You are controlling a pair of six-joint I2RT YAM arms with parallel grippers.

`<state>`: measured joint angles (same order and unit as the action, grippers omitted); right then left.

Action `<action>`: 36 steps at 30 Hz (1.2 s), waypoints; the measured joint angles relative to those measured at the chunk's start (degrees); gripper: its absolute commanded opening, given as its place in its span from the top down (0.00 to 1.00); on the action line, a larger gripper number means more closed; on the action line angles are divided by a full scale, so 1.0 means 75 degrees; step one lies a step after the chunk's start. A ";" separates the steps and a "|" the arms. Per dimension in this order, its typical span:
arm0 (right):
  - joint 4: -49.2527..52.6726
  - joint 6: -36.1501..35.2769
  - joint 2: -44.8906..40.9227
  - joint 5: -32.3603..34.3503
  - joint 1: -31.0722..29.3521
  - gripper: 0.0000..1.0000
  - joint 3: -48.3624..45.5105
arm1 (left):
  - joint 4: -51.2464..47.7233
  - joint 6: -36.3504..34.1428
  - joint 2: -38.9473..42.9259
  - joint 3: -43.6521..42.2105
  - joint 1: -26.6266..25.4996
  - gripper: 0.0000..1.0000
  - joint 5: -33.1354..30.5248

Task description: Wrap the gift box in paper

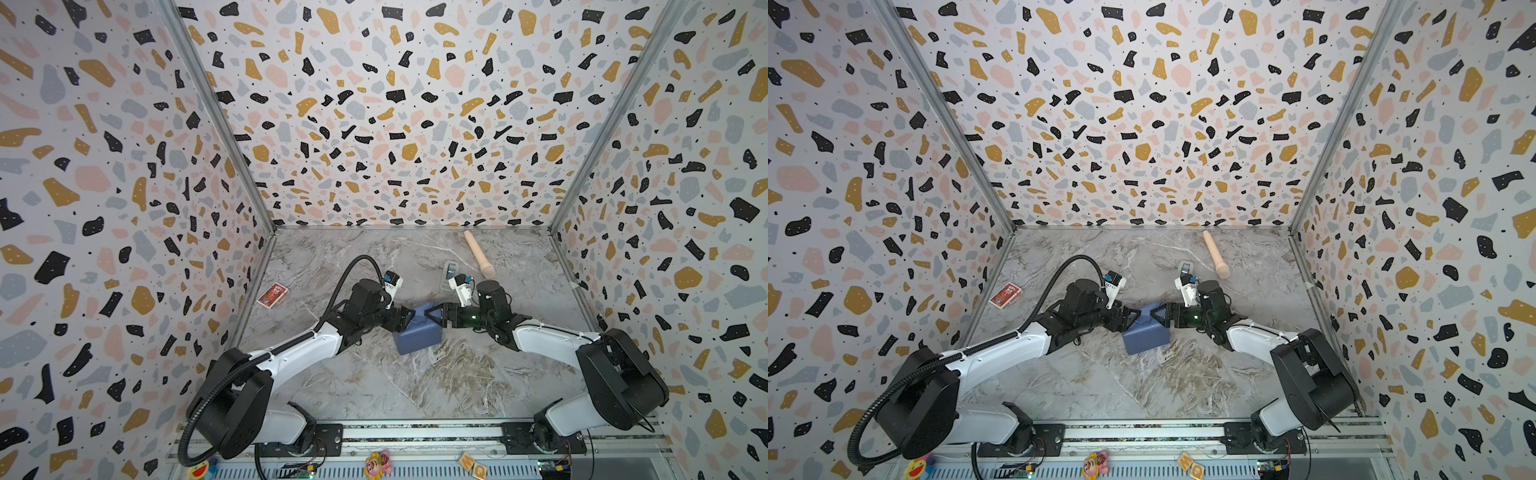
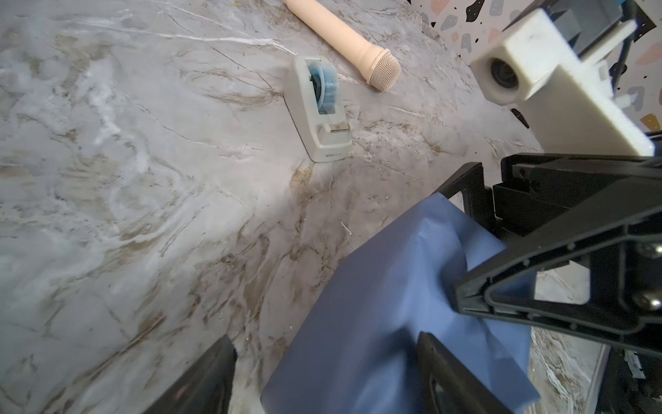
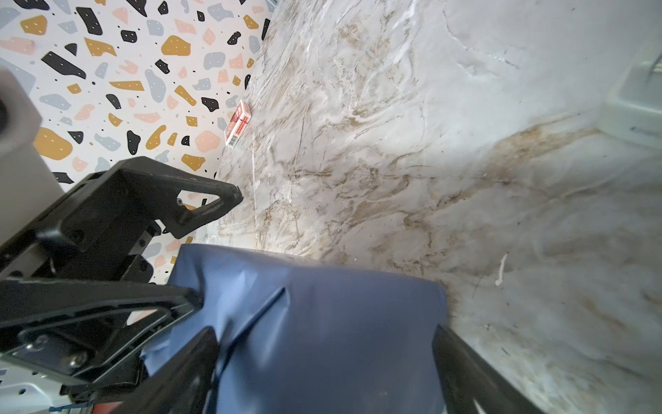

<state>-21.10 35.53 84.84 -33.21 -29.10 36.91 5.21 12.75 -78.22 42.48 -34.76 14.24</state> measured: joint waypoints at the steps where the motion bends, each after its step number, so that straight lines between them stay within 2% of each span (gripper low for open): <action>1: 0.0050 -0.0009 -0.0032 0.0006 0.0003 0.01 0.0000 | 0.0003 -0.0015 0.0000 0.0000 0.0000 0.21 0.0000; 12: 0.1061 -0.0175 -0.0265 0.0102 -0.0041 0.01 0.0396 | 0.0058 -0.0134 -0.0017 -0.0003 0.0006 0.21 0.0026; 20: 0.1536 -0.0411 -0.0175 0.0239 -0.0391 0.01 0.0691 | 0.0146 -0.0157 -0.0082 -0.0003 0.0006 0.22 0.0029; 28: 0.1623 -0.0548 -0.0321 0.0437 -0.0527 0.01 0.0618 | 0.0146 -0.0157 -0.0082 -0.0003 0.0006 0.22 0.0041; 36: 0.1676 -0.0539 -0.0577 0.0256 -0.0565 0.01 0.0411 | 0.0163 -0.0154 -0.0085 -0.0003 0.0006 0.22 0.0047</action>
<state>-8.54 31.48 80.51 -31.29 -33.34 39.99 6.44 11.60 -78.85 42.46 -34.72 14.59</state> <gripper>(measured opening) 0.990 0.779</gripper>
